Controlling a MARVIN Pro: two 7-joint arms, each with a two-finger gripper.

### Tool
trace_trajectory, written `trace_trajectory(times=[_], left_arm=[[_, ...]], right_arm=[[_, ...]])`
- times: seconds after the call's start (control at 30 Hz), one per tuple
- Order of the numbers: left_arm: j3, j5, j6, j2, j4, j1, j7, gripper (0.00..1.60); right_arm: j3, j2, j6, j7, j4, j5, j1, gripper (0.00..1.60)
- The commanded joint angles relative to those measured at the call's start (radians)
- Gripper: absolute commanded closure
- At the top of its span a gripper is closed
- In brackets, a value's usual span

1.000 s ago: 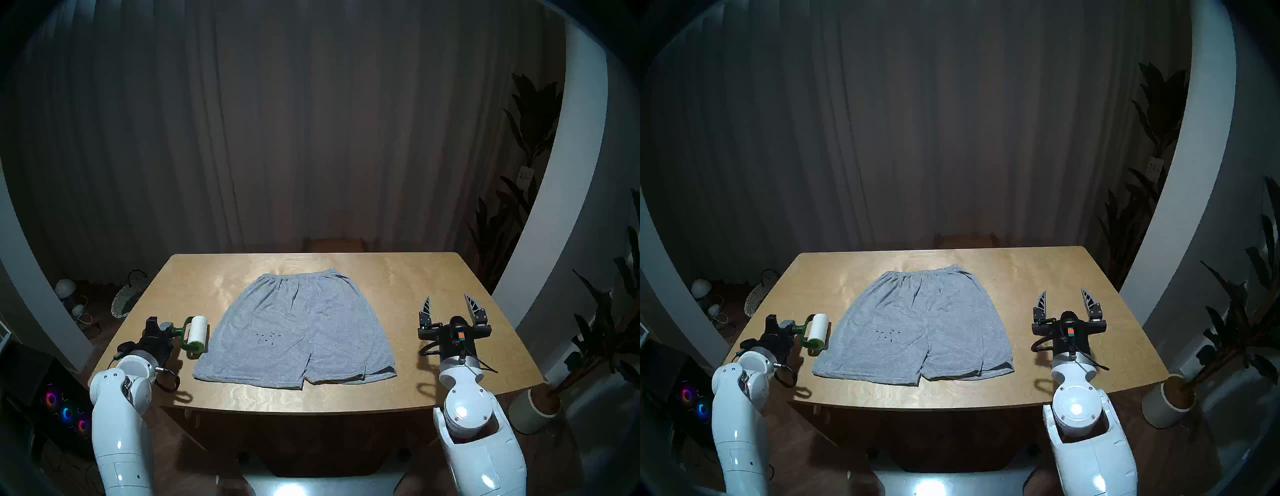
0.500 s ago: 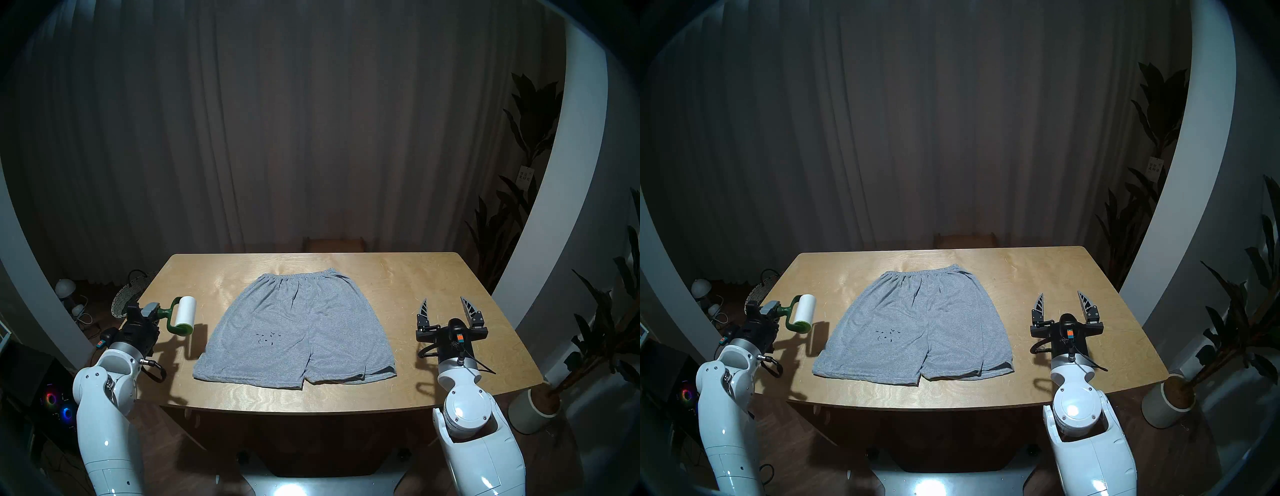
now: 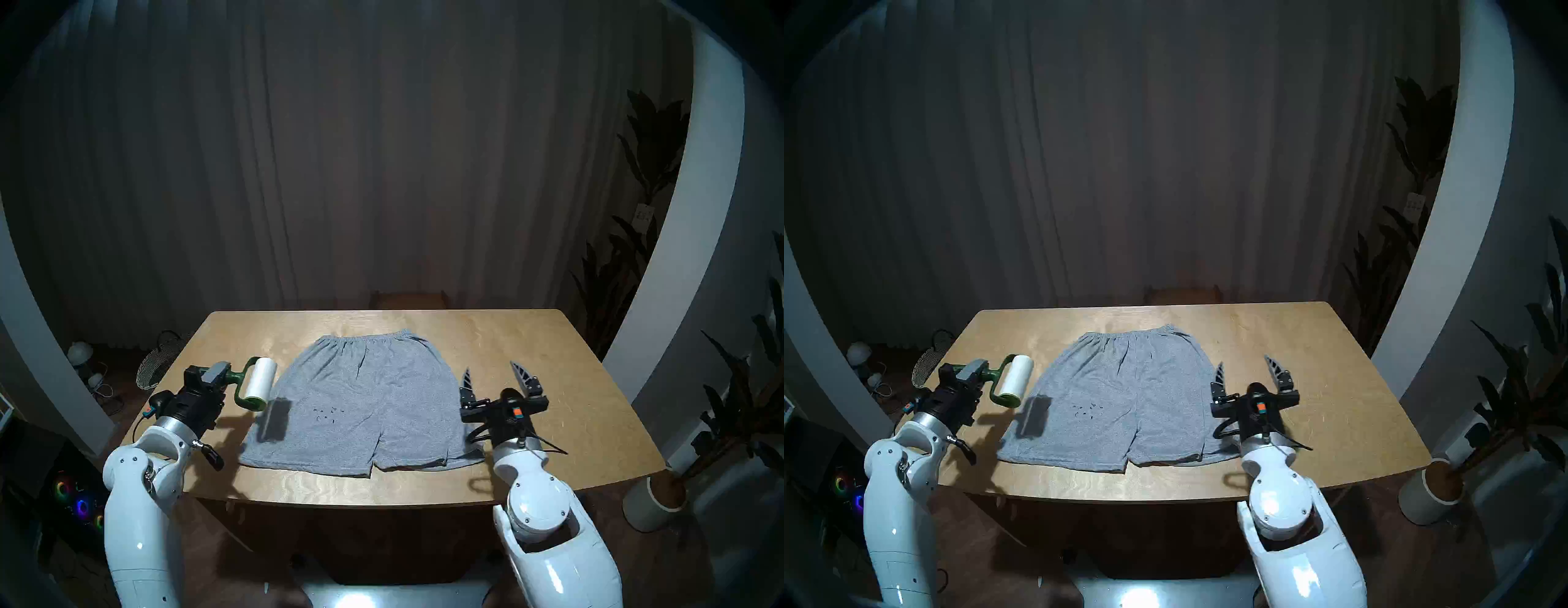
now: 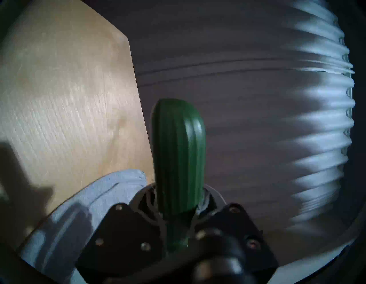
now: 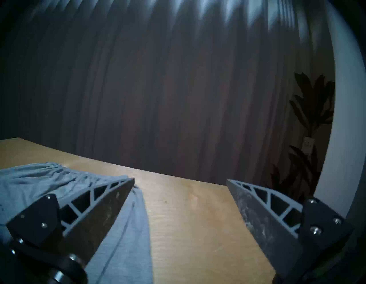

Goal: Remove lint and debris from pants with a lint roller

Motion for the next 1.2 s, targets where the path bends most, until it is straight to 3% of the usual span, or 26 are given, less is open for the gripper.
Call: trace_trajectory(times=[0.0, 0.5, 0.77, 1.17], left_arm=[[0.039, 0.043, -0.025, -0.030, -0.074, 0.023, -0.047, 1.60], [0.130, 0.156, -0.107, -0.078, -0.102, 0.022, -0.009, 1.60], [0.179, 0.224, -0.162, -0.111, -0.145, 0.020, 0.067, 1.60], [0.276, 0.305, -0.241, -0.162, -0.180, 0.013, 0.134, 1.60]], right_arm=[[-0.088, 0.005, 0.091, 0.006, -0.001, -0.029, 0.061, 0.00], [-0.073, -0.058, 0.140, 0.168, 0.153, -0.001, 0.235, 0.00], [-0.075, -0.038, 0.183, 0.267, 0.240, 0.020, 0.320, 0.00], [-0.087, -0.034, 0.158, 0.332, 0.376, 0.024, 0.404, 0.00]])
